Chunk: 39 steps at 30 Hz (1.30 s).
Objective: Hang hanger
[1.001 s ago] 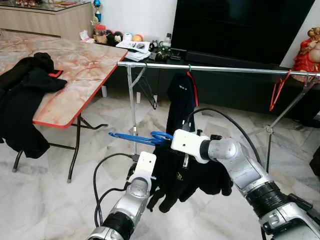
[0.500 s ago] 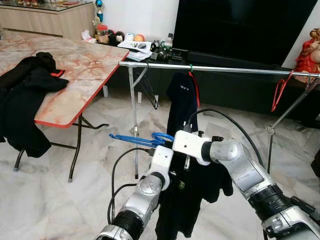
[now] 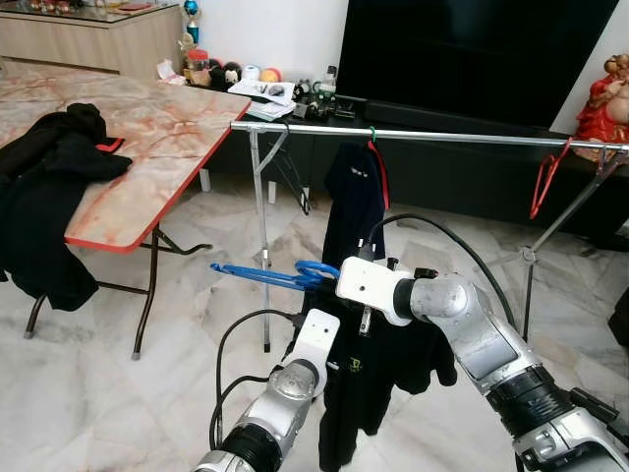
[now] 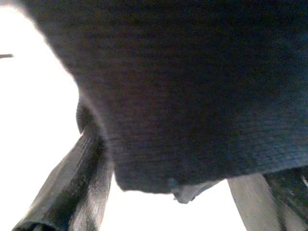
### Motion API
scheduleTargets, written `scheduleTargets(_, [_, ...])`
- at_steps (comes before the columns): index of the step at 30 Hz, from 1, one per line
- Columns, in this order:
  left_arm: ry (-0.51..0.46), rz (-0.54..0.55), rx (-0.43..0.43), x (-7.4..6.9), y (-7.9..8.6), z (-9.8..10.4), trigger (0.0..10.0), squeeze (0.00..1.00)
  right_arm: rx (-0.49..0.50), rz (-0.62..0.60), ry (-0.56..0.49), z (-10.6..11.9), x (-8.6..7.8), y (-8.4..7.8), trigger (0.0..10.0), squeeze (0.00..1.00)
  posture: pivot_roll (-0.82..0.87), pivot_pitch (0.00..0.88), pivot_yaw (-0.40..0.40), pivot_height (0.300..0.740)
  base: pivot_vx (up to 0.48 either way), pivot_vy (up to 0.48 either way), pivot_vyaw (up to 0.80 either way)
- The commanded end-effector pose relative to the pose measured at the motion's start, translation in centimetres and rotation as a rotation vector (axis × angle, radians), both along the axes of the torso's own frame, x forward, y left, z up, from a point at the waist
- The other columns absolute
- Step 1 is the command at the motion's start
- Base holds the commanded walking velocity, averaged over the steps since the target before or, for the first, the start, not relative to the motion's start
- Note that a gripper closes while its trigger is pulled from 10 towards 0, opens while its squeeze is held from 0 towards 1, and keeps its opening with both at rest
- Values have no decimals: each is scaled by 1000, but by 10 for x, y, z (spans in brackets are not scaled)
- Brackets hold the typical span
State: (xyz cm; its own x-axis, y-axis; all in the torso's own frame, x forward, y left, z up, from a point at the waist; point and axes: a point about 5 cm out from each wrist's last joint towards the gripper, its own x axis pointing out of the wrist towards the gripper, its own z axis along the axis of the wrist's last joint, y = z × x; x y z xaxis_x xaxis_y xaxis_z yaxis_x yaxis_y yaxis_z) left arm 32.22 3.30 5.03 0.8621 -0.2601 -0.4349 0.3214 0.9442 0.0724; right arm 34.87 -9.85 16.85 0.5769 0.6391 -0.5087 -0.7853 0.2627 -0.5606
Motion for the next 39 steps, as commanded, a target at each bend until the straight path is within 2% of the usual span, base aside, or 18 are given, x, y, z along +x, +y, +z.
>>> scheduleTargets(1, [29,22,-12,1,-4,1,10000,0,32,20,-33,11,-2,4,0,0,35,0,-114,740,0,0,0])
scheduleTargets(8, [-1,76,8,5,-2,5,10000,0,33,24,-35,11,-2,6,0,0,30,0,-113,740,0,0,0])
scheduleTargets(16, [26,-108,54,-3,-11,-1,10000,0,29,17,-32,9,-3,5,0,0,39,0,-112,740,0,0,0])
scheduleTargets(21, [62,-181,81,-8,-11,-5,10000,0,33,22,-29,9,-3,7,0,0,43,0,-112,740,0,0,0])
scheduleTargets(27, [118,-144,94,-6,-1,-9,10000,0,32,26,-29,8,-3,8,0,0,42,0,-113,740,0,0,0])
scheduleTargets(29, [122,-59,89,-3,9,-10,10000,0,32,25,-29,8,-3,8,0,0,42,0,-114,740,0,0,0])
scheduleTargets(31, [134,-25,90,-2,14,-11,10000,0,30,26,-29,7,-4,8,0,0,42,0,-113,740,0,0,0])
scheduleTargets(39, [167,10,67,-3,19,-13,10000,0,30,29,-26,6,-4,9,0,0,45,0,-112,740,0,0,0])
